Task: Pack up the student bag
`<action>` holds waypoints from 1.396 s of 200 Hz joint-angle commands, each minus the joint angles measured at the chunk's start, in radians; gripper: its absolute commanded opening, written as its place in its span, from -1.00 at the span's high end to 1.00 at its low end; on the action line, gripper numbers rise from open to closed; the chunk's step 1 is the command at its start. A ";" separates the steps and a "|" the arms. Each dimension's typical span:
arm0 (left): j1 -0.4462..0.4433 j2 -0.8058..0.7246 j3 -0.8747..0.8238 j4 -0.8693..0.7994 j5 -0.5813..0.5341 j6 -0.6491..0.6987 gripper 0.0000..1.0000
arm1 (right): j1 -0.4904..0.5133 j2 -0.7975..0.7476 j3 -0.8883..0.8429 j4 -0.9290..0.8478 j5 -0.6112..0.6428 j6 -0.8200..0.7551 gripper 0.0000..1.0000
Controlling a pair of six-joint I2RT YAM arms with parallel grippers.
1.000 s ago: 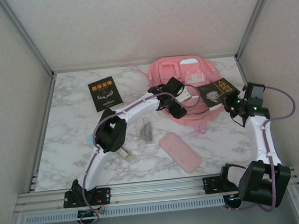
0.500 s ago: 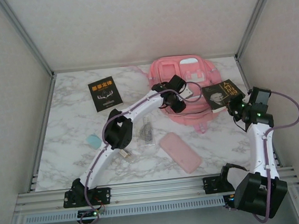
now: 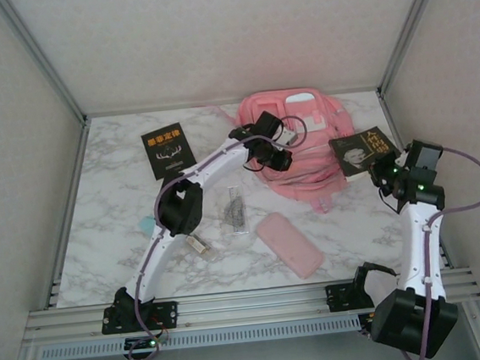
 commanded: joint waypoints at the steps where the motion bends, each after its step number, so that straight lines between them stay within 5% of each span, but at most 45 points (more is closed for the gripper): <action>1: 0.073 -0.089 0.006 0.060 0.066 -0.266 1.00 | -0.008 -0.053 0.100 -0.007 0.053 -0.054 1.00; 51: 0.108 -0.156 0.008 0.139 0.123 -0.420 1.00 | -0.009 -0.098 0.129 -0.072 0.121 -0.092 1.00; 103: 0.128 -0.179 0.030 0.208 0.181 -0.523 1.00 | -0.005 -0.064 0.028 0.090 -0.102 -0.032 1.00; 136: 0.127 -0.195 0.032 0.218 0.195 -0.540 1.00 | 0.098 0.009 -0.050 0.299 -0.156 0.066 1.00; 219: 0.130 -0.219 0.042 0.186 0.156 -0.534 1.00 | 0.412 0.439 -0.025 0.866 -0.039 0.260 1.00; 279: 0.132 -0.245 0.031 0.167 0.140 -0.516 1.00 | 0.505 0.771 0.070 1.183 0.042 0.322 1.00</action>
